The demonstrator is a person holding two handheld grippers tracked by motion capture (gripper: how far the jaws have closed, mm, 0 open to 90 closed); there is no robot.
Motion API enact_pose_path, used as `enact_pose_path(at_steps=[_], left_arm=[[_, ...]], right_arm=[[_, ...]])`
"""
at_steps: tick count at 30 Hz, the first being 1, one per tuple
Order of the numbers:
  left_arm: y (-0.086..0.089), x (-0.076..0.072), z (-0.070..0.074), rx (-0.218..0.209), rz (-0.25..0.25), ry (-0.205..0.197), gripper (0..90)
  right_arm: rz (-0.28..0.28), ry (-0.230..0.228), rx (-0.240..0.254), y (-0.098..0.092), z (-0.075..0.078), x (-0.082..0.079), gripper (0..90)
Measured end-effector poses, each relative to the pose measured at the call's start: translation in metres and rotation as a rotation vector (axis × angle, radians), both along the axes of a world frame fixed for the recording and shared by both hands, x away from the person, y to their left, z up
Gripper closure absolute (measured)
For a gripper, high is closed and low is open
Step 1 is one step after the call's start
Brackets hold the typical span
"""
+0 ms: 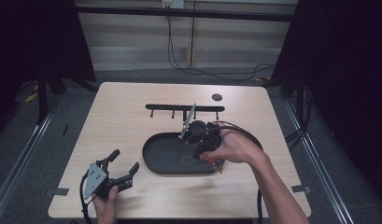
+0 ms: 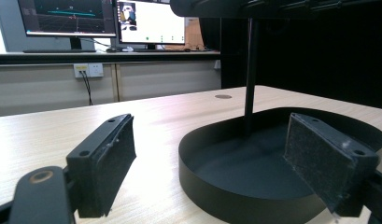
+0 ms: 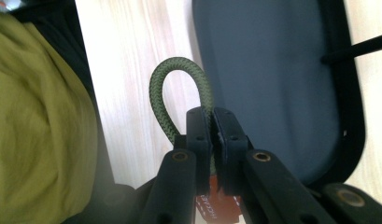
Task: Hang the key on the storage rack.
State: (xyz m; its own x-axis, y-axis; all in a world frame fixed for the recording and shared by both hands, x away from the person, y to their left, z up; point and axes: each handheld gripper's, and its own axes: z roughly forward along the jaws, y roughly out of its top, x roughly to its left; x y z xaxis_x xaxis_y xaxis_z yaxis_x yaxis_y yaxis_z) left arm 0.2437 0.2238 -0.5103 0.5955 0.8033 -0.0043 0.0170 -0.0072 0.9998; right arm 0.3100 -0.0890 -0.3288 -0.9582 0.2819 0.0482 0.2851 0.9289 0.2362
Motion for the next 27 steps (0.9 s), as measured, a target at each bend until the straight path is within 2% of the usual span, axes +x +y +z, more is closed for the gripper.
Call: enact_pose_path(at_steps=[7, 14, 18, 21, 27], left_arm=[[0.0, 0.0, 0.0, 0.005, -0.001, 0.001, 16.1], [0.0, 0.0, 0.0, 0.003, -0.002, 0.0, 16.1], [0.0, 0.0, 0.0, 0.002, -0.002, 0.0, 16.1], [0.0, 0.0, 0.0, 0.003, -0.001, 0.0, 16.1], [0.0, 0.0, 0.0, 0.003, -0.001, 0.0, 16.1]], right_arm=[[-0.018, -0.013, 0.036, -0.001, 0.014, 0.013, 85.9], [-0.06, -0.052, 0.063, -0.003, 0.032, 0.029, 85.8], [-0.079, -0.066, 0.059, -0.005, 0.035, 0.038, 85.9], [-0.081, -0.081, 0.069, -0.006, 0.036, 0.041, 85.9], [-0.118, -0.087, 0.06, -0.008, 0.04, 0.046, 85.9]])
